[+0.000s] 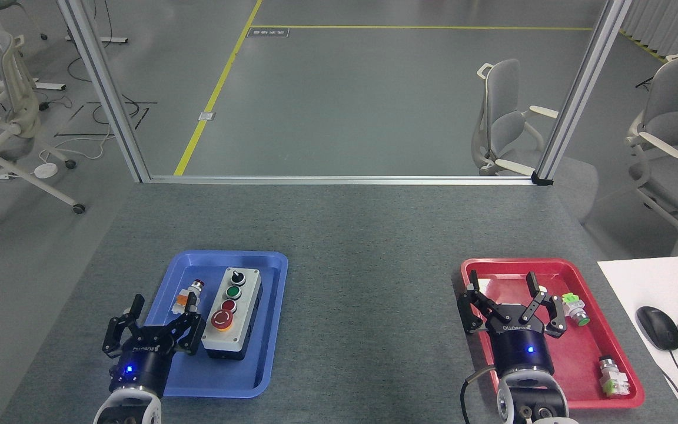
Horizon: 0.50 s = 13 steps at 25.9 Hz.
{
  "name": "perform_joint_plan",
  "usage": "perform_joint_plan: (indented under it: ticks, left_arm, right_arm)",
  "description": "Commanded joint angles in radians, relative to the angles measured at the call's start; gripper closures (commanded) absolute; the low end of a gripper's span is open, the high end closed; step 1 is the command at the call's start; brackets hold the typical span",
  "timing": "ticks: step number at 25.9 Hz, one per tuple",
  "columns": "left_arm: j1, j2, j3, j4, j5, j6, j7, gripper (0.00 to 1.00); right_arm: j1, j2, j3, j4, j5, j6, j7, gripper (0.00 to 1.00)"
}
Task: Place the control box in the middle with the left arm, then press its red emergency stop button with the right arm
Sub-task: 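Move the left gripper forward to the grey control box's near edge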
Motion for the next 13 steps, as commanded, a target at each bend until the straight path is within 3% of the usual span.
perform_joint_plan:
  ticks: [1, 13]
  left_arm:
    - [0.085, -0.002, -0.001, -0.048, -0.012, -0.027, 0.0, 0.01]
    - [0.136, -0.038, -0.081, -0.065, -0.024, -0.015, 0.0, 0.01]
  right_arm:
    - [0.001, -0.006, 0.002, 0.0, -0.003, 0.0, 0.002, 0.01]
    - [0.012, -0.023, 0.005, 0.002, -0.003, -0.002, 0.0, 0.01]
